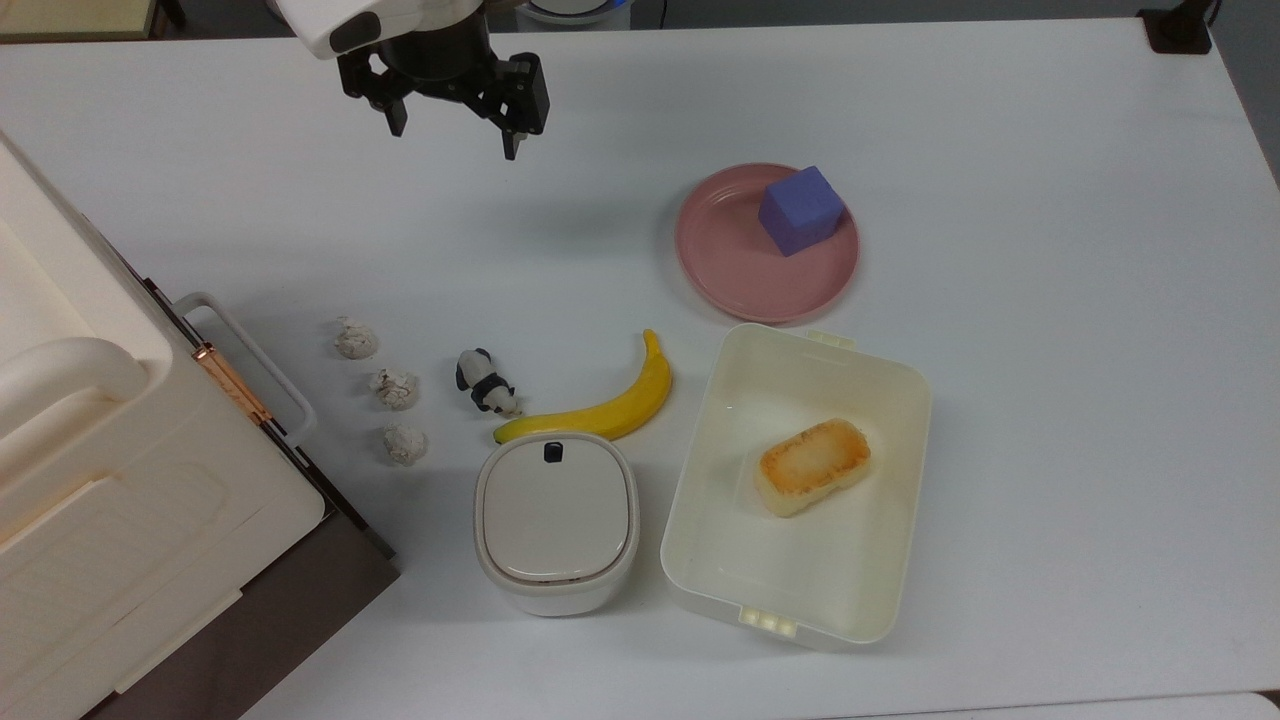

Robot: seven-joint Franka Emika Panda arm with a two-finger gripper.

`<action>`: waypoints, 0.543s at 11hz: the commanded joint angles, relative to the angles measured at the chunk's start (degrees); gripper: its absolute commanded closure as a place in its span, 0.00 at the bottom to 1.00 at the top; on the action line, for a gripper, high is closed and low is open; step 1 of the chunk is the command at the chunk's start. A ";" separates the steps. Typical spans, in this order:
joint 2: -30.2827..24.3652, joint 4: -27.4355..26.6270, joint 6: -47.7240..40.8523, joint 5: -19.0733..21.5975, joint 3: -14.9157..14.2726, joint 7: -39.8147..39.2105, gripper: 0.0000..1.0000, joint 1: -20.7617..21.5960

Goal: Slide the drawer open

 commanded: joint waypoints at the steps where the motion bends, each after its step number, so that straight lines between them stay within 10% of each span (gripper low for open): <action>1: -0.50 0.14 -1.07 -0.53 0.27 -0.91 0.00 -0.07; 6: -0.41 0.14 -1.07 -0.53 0.27 -4.59 0.00 -0.07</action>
